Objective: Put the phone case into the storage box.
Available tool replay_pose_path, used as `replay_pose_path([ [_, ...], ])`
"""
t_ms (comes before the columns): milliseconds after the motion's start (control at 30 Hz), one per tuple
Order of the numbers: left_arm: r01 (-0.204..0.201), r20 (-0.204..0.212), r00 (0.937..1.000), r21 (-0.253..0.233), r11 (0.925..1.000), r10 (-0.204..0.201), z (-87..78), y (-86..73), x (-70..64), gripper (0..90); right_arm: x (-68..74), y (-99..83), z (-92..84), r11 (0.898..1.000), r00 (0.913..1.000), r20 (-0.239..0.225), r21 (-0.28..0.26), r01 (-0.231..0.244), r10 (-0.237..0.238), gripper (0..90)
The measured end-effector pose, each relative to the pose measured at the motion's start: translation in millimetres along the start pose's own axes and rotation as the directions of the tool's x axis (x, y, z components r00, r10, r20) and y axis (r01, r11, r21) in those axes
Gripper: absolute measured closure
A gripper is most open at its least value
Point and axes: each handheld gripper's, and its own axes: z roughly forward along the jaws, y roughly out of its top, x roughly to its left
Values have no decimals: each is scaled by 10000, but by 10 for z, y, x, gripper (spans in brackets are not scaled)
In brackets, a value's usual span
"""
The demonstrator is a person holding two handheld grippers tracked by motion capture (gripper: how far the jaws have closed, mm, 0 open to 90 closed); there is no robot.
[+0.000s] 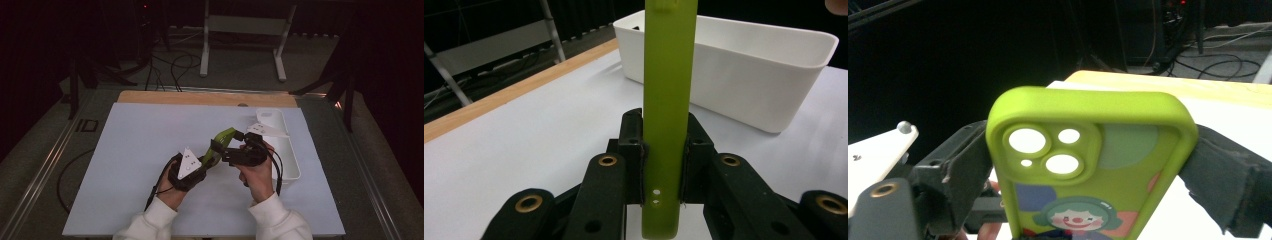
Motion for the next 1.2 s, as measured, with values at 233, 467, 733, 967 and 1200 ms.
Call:
replay_pose_path([
  [233,-96,59,9999,74,9999,96,18,-1,-31,771,9,-3,2,10000,9998,180,12,35,-36,142],
  [467,-85,110,9999,155,9998,84,28,-12,-32,770,32,-9,2,9998,9994,296,100,158,-161,151],
  [733,-83,187,9998,241,9997,79,34,-18,-26,769,34,-16,3,9996,9992,328,172,219,-224,156],
  [967,-41,257,9997,285,9996,33,41,-28,-28,766,32,-19,3,9995,9991,384,278,160,-171,157],
  [1200,72,284,9996,291,9996,-80,48,-23,-11,670,45,-31,23,9992,9991,358,340,199,-212,157],
])
